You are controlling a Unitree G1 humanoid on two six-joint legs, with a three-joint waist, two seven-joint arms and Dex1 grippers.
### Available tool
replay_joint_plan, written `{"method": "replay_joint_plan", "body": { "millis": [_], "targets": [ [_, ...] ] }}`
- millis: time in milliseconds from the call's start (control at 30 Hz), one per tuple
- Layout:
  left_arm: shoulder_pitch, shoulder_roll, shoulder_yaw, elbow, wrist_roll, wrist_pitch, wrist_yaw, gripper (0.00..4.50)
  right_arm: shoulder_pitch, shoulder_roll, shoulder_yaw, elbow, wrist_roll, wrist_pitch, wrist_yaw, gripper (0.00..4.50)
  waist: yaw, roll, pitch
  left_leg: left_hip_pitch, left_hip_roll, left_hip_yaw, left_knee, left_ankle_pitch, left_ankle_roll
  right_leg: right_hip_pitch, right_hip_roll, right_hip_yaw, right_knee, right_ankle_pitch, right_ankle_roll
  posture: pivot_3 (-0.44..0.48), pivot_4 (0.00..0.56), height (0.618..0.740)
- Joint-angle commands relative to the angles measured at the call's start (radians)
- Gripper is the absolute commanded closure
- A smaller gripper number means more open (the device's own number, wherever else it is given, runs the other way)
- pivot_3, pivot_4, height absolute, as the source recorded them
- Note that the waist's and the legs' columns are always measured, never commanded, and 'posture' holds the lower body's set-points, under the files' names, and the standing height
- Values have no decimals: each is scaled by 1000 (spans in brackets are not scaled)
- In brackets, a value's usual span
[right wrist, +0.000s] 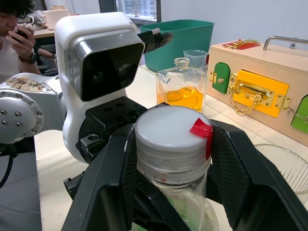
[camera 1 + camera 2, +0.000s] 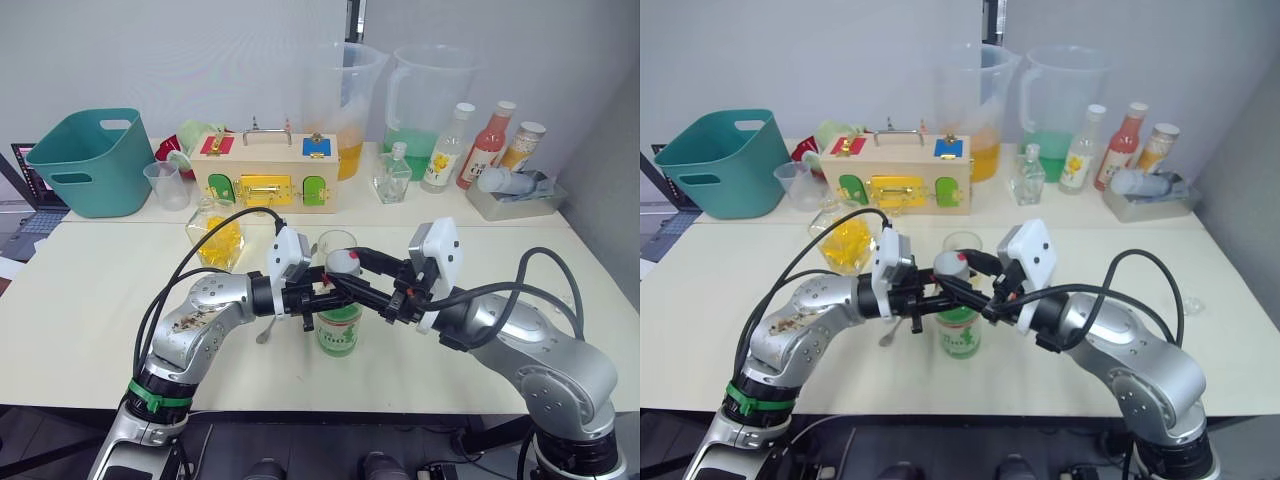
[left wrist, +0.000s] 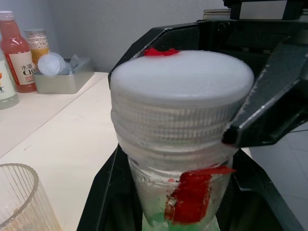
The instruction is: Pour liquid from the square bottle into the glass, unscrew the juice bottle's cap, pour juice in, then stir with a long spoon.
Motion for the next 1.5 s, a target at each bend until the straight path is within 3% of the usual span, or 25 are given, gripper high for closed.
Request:
{"method": "replay_joint_plan", "body": {
  "millis": [33, 300, 500, 633, 700, 867, 900, 1000, 1167, 1333, 1500],
  "targets": [
    [4, 5, 6, -41, -9, 2, 6, 3245, -33, -45, 4, 7, 29, -46, 124, 2809, 0, 0, 0, 0, 0, 0, 0, 0, 0, 0, 0, 0, 0, 0, 0, 0, 150, 740],
    [30, 52, 19, -81, -23, 8, -22, 3258, -229, -152, 107, 356, -44, -238, 659, 2809, -15, 0, 0, 1, 1, 1, 0, 0, 0, 0, 1, 0, -1, 0, 0, 0, 150, 740],
    [41, 94, 25, -114, -40, 25, -37, 3258, -428, -125, 194, 626, -133, -374, 944, 2809, -20, 0, 0, 1, 1, 1, -1, 0, 0, -1, 1, 0, 0, 0, 0, 0, 150, 740],
    [46, 109, 27, -121, -43, 30, -32, 3258, -495, -101, 217, 710, -151, -385, 1045, 2809, -15, 0, 0, 0, 1, 0, -1, 0, 0, -1, 1, 0, 1, 0, 0, 0, 150, 740],
    [46, 109, 29, -122, -39, 30, -27, 3258, -519, -90, 224, 736, -159, -385, 1078, 1738, -12, 0, 0, 0, 1, 0, -1, 0, 0, -1, 0, 0, 1, 0, 0, 0, 150, 740],
    [49, 109, 30, -125, -40, 34, -24, 3258, -531, -88, 219, 756, -177, -378, 1126, 44, -12, 0, 0, 0, 1, 0, -1, 0, 0, -1, 0, 0, 1, 0, 0, 0, 150, 740],
    [49, 109, 30, -124, -39, 33, -25, 3258, -533, -91, 214, 759, -179, -379, 1129, 13, -12, 0, 0, 0, 1, 0, -1, 0, 0, -1, 0, 0, 1, 0, 0, 0, 150, 740],
    [46, 106, 26, -116, -34, 29, -26, 3258, -533, -125, 179, 761, -171, -354, 1125, 13, -12, 0, 0, 0, 1, 0, -1, 0, 0, -1, 0, 0, 1, 0, 0, 0, 150, 740],
    [37, 91, 15, -98, -23, 19, -21, 3258, -395, -173, 44, 577, -115, -244, 911, 13, -6, 0, 0, 0, 1, 0, -1, 0, 0, -1, 0, -1, 1, 0, 0, 0, 150, 740],
    [29, 64, 4, -84, -19, 18, -5, 3258, -200, -127, -139, 268, 37, -45, 514, 13, -4, 0, 0, 0, 0, 0, -1, 0, 0, -1, 0, 0, 1, 0, 0, 0, 150, 740],
    [24, 46, -6, -70, -6, 9, -2, 3258, -88, -80, -180, 70, 120, 69, 224, 13, 1, 0, 0, 0, 0, 0, 0, 0, 0, 0, 0, 0, 1, 0, 0, 0, 150, 740]
  ]
}}
